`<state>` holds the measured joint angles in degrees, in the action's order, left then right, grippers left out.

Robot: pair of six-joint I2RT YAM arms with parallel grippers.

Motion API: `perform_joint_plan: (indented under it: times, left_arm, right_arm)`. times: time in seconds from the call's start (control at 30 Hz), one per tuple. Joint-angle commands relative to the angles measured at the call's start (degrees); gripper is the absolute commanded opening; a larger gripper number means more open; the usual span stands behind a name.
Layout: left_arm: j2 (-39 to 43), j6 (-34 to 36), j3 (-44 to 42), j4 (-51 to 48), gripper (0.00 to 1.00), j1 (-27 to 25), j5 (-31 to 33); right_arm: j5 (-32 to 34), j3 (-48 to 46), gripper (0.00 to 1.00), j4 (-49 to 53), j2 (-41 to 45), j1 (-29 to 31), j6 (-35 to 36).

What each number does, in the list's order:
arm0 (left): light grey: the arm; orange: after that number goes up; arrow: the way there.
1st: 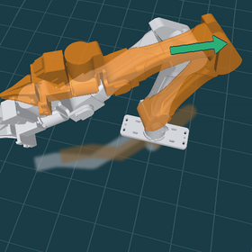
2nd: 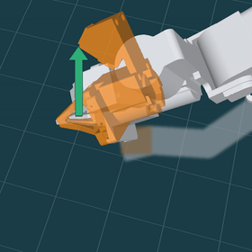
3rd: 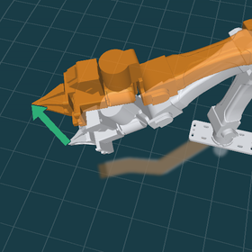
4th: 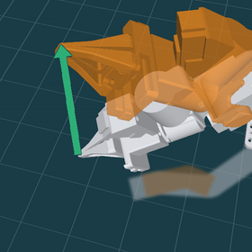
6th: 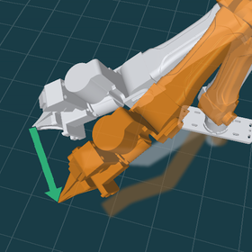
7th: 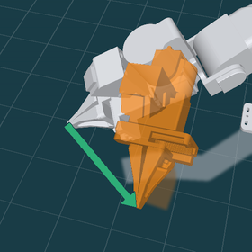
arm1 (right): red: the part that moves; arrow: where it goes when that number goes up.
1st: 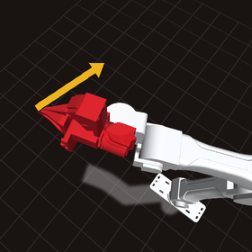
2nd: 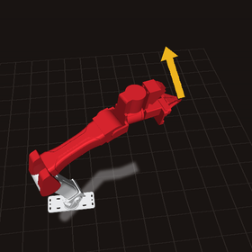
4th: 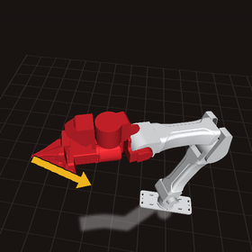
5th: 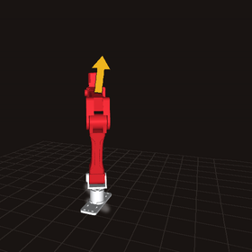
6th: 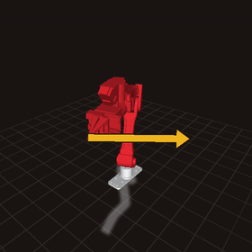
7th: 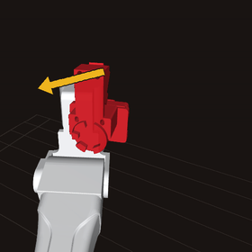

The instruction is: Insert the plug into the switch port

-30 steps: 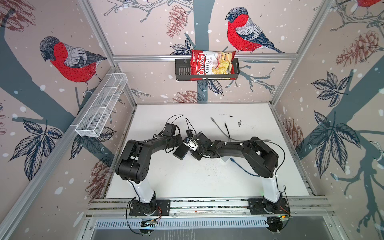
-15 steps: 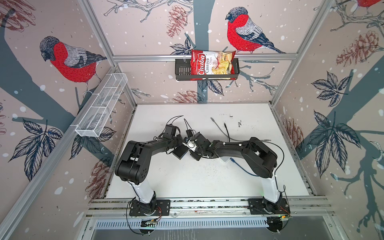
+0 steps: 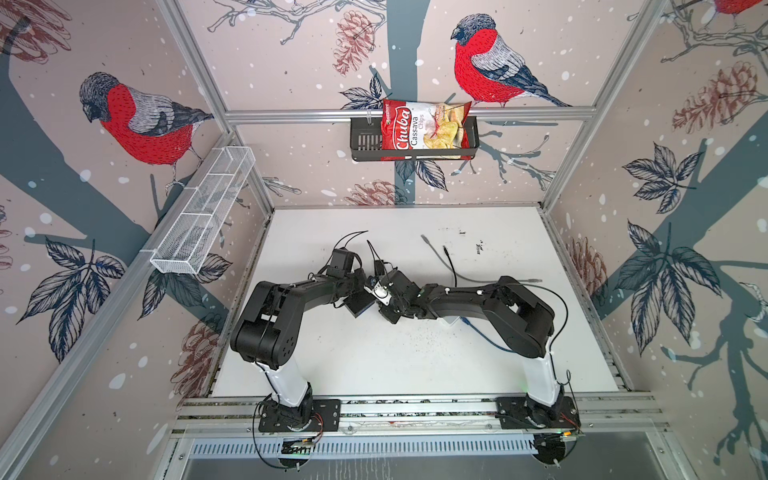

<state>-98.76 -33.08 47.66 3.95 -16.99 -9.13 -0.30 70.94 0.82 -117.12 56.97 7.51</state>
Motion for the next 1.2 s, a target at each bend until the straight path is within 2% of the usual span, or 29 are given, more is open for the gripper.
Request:
perform_joint_plan:
  times: [0.0,0.7,1.17]
  left_arm:
    - [0.18,0.28,0.23,-5.51,0.17,-0.6,-5.07]
    - [0.78,0.55,0.76,-5.62,0.16,-0.6,-5.46]
    - [0.96,0.31,0.34,-4.83,0.16,-0.63,-5.64]
  right_arm:
    - [4.65,-0.63,0.05,1.82,0.54,-0.62,-1.12]
    - [1.19,-1.07,0.05,6.52,2.16,-0.16,1.7]
    - [1.18,-0.51,0.03,10.61,3.86,0.32,2.39]
